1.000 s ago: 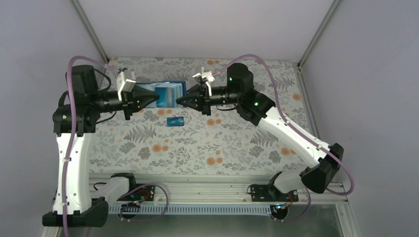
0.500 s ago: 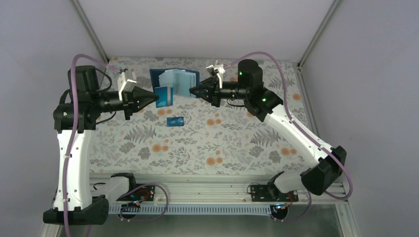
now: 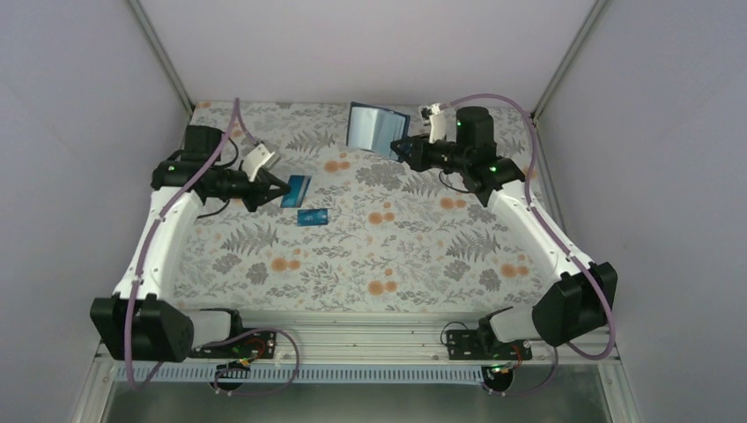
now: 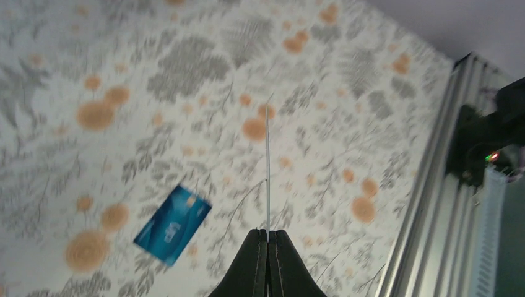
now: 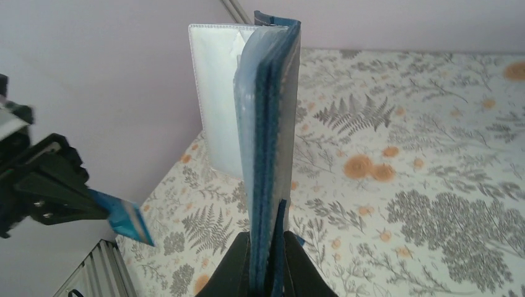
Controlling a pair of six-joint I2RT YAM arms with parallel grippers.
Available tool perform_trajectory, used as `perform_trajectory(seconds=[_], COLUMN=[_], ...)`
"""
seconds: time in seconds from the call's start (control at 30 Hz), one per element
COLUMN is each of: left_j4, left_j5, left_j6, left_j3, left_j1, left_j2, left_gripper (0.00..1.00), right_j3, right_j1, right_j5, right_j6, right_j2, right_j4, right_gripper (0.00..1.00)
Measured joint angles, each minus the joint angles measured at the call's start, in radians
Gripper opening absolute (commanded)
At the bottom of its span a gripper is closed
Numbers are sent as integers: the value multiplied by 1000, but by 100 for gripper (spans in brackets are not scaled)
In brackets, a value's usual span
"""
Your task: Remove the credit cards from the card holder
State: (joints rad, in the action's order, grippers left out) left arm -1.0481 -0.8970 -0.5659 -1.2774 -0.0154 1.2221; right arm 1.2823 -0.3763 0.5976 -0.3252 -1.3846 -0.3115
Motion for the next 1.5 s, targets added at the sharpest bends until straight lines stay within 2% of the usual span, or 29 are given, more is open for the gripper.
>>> perform_trajectory(seconds=[0.1, 0.33, 0.5, 0.73, 0.83, 0.97, 1.23, 1.5], left_j4=[16, 66, 225, 482, 638, 820, 1079, 1151], left_j5=[88, 232, 547, 1059, 1230, 1388, 1530, 1559], left_j6=[-11, -30, -18, -32, -86, -188, -345, -369], left_j3=[40, 17, 96, 288, 404, 499, 586, 589], left_j1=[-23, -109, -245, -556, -639, -700, -760, -753], left_j2=[55, 176, 134, 127, 130, 174, 299, 393], left_gripper=[2, 2, 2, 2, 2, 2, 2, 2], right_j3=[-12, -13, -13, -8, -6, -6, -18, -25], right_j1=[7, 8, 9, 19, 56, 104, 126, 136], right_j5=[-11, -26, -31, -58, -60, -43, 27, 66], right_j6=[-3, 4, 17, 23, 18, 7, -7, -6], right_j2=[0, 0, 0, 6, 13, 16, 27, 42], right_j4=[-24, -49, -70, -97, -103, -104, -98, -97], right_gripper=[4, 4, 4, 4, 4, 4, 4, 4])
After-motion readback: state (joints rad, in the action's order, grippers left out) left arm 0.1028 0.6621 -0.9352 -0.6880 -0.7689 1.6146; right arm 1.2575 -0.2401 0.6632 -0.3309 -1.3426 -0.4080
